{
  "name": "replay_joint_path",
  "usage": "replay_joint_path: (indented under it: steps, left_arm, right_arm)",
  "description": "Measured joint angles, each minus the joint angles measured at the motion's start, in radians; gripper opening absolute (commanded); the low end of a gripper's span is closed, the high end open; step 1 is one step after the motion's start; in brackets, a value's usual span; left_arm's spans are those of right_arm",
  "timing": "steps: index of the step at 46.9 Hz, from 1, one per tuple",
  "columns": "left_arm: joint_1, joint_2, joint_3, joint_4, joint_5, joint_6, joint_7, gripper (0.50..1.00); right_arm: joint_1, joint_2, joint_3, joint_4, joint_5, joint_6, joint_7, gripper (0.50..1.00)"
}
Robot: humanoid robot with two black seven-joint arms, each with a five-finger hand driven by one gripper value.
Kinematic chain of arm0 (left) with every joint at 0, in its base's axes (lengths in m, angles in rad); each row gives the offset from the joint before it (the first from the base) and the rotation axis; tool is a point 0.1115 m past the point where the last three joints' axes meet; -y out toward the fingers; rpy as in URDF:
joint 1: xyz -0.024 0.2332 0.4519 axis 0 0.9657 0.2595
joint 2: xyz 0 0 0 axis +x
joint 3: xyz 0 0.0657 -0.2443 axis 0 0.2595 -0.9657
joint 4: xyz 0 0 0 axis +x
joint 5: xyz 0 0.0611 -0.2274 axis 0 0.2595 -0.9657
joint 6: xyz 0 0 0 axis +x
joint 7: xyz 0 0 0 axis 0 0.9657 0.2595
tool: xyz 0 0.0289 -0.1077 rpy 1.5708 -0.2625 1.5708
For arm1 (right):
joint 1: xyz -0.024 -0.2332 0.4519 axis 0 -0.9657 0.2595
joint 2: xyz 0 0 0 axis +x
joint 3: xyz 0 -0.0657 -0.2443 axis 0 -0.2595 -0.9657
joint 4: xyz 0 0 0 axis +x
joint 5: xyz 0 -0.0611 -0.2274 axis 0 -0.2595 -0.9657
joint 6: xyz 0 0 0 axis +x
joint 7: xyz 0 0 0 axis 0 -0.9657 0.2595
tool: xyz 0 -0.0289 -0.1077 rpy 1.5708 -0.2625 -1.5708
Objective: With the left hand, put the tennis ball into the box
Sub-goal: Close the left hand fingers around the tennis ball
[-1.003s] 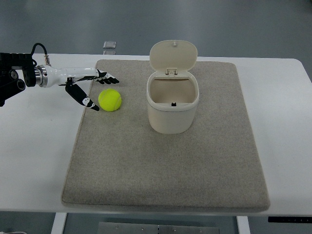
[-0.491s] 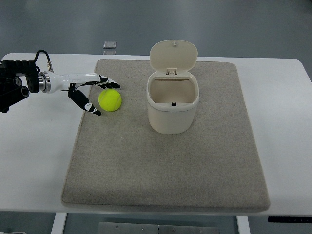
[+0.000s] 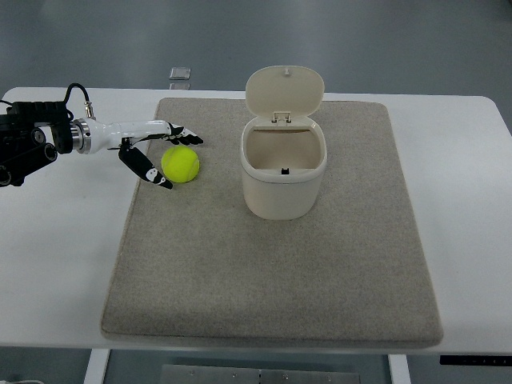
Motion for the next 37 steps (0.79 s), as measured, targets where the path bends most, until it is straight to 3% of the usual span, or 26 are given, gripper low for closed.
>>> replay_joint_path:
  steps: [5, 10, 24, 30, 32, 37]
  left_arm:
    - [0.000, -0.001, 0.000, 0.000, 0.000, 0.000, 0.000, 0.924]
    - [0.000, -0.001, 0.000, 0.000, 0.000, 0.002, 0.000, 0.853]
    - [0.018, -0.004, 0.000, -0.001, 0.001, 0.025, 0.000, 0.819]
    - [0.021, -0.017, 0.000, -0.001, 0.001, 0.028, 0.000, 0.684]
    - [0.021, -0.018, 0.000, 0.000, 0.001, 0.029, 0.000, 0.615]
    - [0.021, -0.019, -0.001, 0.001, 0.001, 0.033, 0.000, 0.572]
  right_arm:
    - [0.000, 0.000, 0.000, 0.000, 0.000, 0.000, 0.000, 0.901]
    - [0.000, 0.000, 0.000, 0.000, 0.000, 0.000, 0.000, 0.901]
    - [0.000, 0.000, 0.000, 0.000, 0.000, 0.000, 0.000, 0.901]
    - [0.000, 0.000, 0.000, 0.000, 0.000, 0.000, 0.000, 0.901]
    - [0.000, 0.000, 0.000, 0.000, 0.000, 0.000, 0.000, 0.901]
    - [0.000, 0.000, 0.000, 0.000, 0.000, 0.000, 0.000, 0.901]
